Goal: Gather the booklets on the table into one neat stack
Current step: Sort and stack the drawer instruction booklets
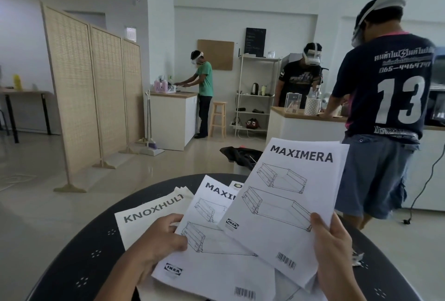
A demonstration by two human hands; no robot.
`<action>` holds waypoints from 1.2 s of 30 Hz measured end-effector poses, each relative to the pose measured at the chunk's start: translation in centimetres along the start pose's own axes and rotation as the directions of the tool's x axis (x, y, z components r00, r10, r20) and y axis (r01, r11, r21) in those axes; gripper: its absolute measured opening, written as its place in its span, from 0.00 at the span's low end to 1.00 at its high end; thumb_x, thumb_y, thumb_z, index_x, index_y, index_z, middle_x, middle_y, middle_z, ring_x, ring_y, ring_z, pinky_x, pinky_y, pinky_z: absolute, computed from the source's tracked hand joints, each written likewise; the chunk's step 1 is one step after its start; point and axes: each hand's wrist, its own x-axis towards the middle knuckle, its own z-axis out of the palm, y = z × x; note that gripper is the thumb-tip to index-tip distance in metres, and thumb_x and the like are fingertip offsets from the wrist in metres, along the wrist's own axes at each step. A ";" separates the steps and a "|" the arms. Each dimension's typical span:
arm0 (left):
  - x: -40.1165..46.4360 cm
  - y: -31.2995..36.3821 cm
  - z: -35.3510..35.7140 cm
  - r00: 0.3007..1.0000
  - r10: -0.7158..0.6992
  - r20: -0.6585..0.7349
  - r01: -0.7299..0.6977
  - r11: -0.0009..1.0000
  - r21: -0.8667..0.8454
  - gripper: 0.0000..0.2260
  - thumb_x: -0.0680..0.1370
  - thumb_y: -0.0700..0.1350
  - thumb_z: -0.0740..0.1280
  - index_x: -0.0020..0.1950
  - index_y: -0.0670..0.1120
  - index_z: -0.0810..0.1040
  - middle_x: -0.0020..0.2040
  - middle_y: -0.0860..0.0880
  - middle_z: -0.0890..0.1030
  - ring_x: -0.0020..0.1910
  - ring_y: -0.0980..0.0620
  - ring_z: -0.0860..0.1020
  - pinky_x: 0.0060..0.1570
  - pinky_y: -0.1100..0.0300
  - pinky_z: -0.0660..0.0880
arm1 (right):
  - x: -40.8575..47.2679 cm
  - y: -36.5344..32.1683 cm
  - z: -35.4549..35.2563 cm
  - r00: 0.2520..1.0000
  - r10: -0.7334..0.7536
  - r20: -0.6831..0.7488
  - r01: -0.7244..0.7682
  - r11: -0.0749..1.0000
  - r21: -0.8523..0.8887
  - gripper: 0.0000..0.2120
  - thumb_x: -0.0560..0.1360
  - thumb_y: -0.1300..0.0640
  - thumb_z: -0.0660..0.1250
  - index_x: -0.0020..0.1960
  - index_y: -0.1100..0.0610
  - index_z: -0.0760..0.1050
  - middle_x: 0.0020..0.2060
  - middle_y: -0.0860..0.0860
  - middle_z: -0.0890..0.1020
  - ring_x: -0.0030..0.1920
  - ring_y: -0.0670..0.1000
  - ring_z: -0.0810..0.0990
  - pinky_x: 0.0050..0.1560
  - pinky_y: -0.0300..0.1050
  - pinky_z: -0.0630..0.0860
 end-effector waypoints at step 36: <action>-0.1 1.5 2.4 0.871 0.299 -0.390 -0.439 0.829 -0.346 0.19 0.80 0.35 0.65 0.60 0.59 0.80 0.47 0.53 0.89 0.41 0.52 0.88 0.34 0.60 0.81 | 0.2 -1.1 0.1 0.984 0.176 0.026 -0.174 0.929 0.326 0.13 0.83 0.62 0.63 0.61 0.48 0.80 0.47 0.50 0.87 0.45 0.59 0.83 0.48 0.59 0.82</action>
